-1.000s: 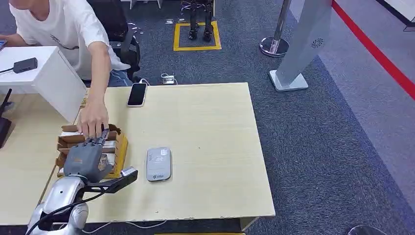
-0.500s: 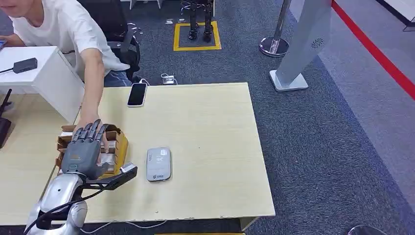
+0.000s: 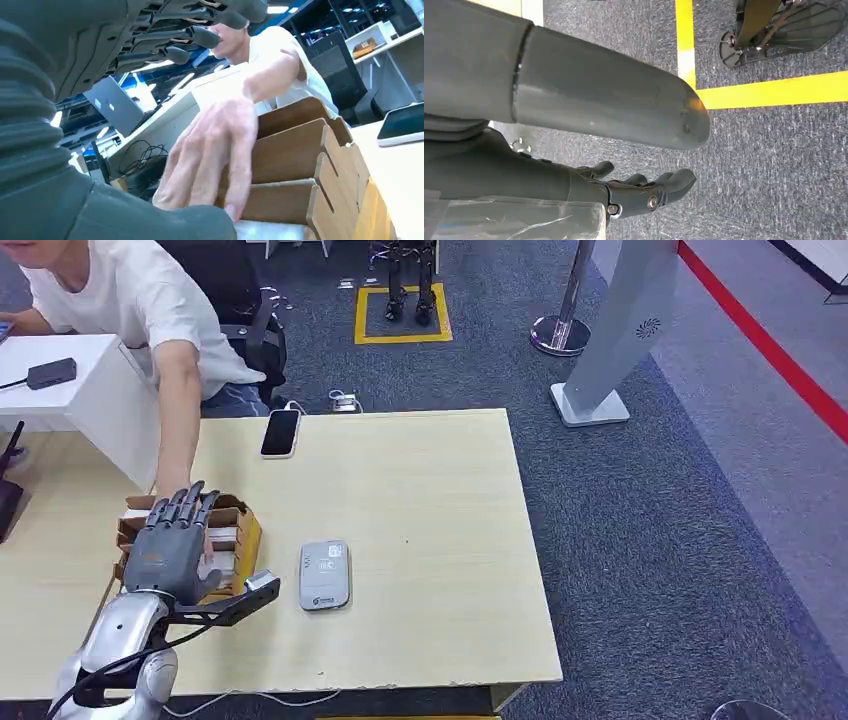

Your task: Pass the card to the sensor for recognition and then transmit it.

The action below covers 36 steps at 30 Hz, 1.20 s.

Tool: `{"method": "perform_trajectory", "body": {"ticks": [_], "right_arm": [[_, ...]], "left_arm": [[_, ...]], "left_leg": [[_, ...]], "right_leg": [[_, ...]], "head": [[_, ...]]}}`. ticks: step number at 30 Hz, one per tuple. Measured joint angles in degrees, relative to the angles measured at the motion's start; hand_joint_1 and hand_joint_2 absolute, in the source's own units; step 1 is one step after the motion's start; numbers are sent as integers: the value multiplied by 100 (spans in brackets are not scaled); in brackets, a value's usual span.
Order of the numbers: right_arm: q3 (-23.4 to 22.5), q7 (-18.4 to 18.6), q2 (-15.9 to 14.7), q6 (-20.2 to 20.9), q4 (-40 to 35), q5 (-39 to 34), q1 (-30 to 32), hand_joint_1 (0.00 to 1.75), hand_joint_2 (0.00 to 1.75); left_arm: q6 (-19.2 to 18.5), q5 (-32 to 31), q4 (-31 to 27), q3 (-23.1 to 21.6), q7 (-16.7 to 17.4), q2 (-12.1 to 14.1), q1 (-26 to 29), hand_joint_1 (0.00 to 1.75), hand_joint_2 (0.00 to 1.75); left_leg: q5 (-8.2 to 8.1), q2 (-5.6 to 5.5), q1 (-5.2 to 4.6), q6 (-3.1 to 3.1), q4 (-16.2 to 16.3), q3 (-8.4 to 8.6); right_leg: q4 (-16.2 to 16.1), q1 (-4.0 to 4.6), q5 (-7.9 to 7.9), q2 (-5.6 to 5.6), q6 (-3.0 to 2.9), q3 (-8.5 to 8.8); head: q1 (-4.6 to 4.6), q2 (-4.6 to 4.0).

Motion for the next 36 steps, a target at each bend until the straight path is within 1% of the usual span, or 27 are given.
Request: {"method": "perform_trajectory", "body": {"ticks": [17,19,23,26,32,36], "right_arm": [[0,9,0,7,-13,20,0,0,0],[0,9,0,7,-13,35,0,0,0],[0,-13,0,9,-13,57,0,0,0],[0,-33,0,24,-15,65,0,0,0],[0,-22,0,22,-22,66,1,0,0],[0,-26,0,24,-22,66,1,0,0]], "left_arm": [[0,4,-28,0,0,2,0,0,175],[-4,51,-33,0,-39,9,-8,0,175],[-142,451,-57,-2,-206,35,-21,0,175],[-197,861,-63,-31,-280,127,-10,0,175],[-201,979,-83,-48,-304,247,-6,0,175],[-254,1329,-136,-88,-302,352,1,0,175]], "left_leg": [[0,0,0,0,0,0],[0,0,0,0,0,0],[0,0,0,0,0,0],[0,0,0,0,0,0],[0,0,0,0,0,0],[0,0,0,0,0,-1]], "right_leg": [[0,0,0,0,0,0],[0,0,0,0,0,0],[0,0,0,0,0,0],[0,0,0,0,0,0],[0,0,0,0,0,0],[0,0,0,0,0,0]], "head": [[0,0],[0,0],[0,0],[-2,0],[-2,0],[0,2]]}}
